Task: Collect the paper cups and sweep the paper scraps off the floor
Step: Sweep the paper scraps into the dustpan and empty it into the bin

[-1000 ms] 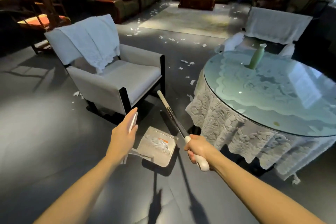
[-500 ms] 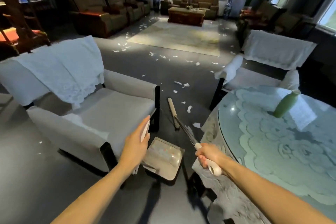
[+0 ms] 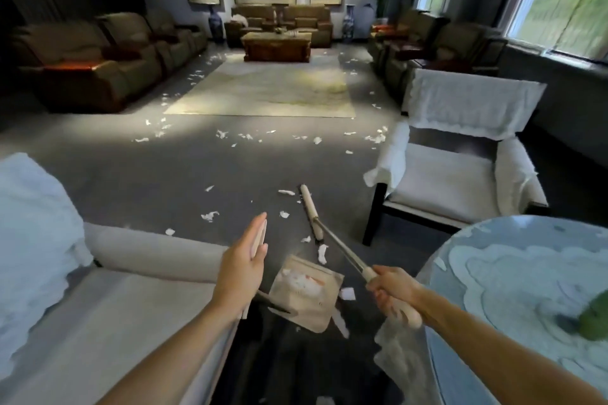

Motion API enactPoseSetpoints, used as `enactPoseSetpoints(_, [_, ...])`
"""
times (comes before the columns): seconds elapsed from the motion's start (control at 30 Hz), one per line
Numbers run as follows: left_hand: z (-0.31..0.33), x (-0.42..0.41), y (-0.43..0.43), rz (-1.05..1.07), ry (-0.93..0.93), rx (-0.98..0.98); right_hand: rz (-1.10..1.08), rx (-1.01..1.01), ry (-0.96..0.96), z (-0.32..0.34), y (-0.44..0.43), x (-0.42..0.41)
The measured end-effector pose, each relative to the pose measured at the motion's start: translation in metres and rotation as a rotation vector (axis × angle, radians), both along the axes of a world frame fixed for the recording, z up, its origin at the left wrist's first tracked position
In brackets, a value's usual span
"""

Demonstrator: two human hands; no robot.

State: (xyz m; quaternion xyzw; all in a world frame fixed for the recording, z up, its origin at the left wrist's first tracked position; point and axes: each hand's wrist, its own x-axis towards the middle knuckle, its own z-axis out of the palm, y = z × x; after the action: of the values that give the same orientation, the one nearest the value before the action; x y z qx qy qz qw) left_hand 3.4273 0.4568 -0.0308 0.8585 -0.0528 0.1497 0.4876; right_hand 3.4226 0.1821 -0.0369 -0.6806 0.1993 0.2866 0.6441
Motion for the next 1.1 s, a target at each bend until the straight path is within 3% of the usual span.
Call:
enactPoseSetpoints(0.43, [0.022, 0.411, -0.001, 0.108, -0.070, 0.024, -0.005, -0.042, -0.031, 0.033, -0.017, 0.415])
enactPoseSetpoints(0.7, [0.014, 0.709, -0.013, -0.019, -0.073, 0.036, -0.087, -0.044, -0.094, 0.014, -0.038, 0.691])
enactPoseSetpoints(0.8, [0.021, 0.805, -0.029, -0.079, 0.003, -0.037, -0.154, 0.001, -0.071, 0.022, -0.055, 0.774])
enactPoseSetpoints(0.93, [0.036, 0.924, -0.067, -0.037, -0.096, 0.102, -0.227, 0.027, -0.064, 0.027, -0.093, 0.873])
enactPoseSetpoints(1.1, [0.035, 1.083, -0.130, -0.047, -0.095, 0.140, -0.351, 0.090, -0.021, 0.012, -0.161, 1.025])
